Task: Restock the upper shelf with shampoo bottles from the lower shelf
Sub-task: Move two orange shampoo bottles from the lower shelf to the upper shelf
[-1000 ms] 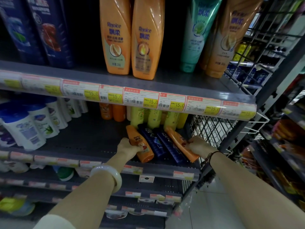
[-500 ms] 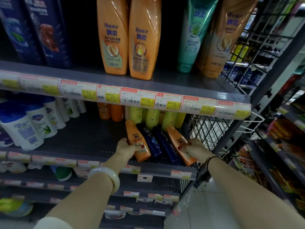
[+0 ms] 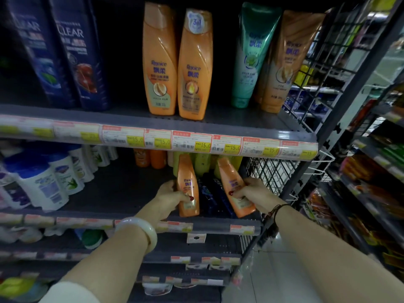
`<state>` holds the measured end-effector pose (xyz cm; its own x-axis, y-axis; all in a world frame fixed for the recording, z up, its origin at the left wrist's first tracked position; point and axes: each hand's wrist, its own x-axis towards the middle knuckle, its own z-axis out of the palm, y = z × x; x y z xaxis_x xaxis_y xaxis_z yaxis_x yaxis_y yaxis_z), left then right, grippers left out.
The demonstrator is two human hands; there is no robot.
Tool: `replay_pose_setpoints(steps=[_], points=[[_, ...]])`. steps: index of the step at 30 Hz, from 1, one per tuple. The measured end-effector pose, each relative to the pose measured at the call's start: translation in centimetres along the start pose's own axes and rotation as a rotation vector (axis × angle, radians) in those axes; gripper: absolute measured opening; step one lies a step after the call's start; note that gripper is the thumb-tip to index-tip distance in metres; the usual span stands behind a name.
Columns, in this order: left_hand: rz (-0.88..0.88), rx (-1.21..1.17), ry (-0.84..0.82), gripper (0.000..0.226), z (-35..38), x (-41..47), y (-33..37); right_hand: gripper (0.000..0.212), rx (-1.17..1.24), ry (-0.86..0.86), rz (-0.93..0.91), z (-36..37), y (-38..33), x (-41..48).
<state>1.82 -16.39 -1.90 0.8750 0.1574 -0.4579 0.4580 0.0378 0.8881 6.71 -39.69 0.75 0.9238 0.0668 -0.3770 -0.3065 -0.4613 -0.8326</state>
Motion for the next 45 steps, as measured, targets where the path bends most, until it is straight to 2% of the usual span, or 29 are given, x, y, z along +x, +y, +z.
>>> replay_pose_setpoints(steps=[5,11,13,17,23,32,40,45], points=[[0.029,0.062,-0.122,0.062,-1.4,-1.7,1.1,0.049,0.151,-0.079,0.013,3.2,-1.3,-2.8],[0.117,0.278,-0.22,0.071,-3.7,-3.9,1.6,0.047,0.162,-0.108,-0.036,6.9,-2.2,-6.4],[0.143,0.333,-0.233,0.076,-4.6,-4.6,1.7,0.047,0.172,-0.118,-0.046,7.9,-2.2,-7.4],[0.233,0.455,-0.261,0.078,-6.6,-6.4,2.1,0.062,0.162,-0.109,-0.085,9.6,-2.7,-9.4],[0.34,0.573,-0.273,0.077,-9.4,-8.6,3.2,0.061,0.187,-0.08,-0.157,11.6,-4.5,-12.4],[0.483,0.622,-0.285,0.087,-11.6,-12.2,6.9,0.064,0.199,-0.039,-0.264,11.2,-8.6,-16.3],[0.622,0.59,-0.325,0.071,-13.0,-14.9,11.0,0.063,0.202,-0.003,-0.379,9.5,-12.1,-18.8],[0.682,0.515,-0.32,0.073,-13.3,-16.2,14.0,0.056,0.236,-0.005,-0.465,8.0,-15.3,-19.4]])
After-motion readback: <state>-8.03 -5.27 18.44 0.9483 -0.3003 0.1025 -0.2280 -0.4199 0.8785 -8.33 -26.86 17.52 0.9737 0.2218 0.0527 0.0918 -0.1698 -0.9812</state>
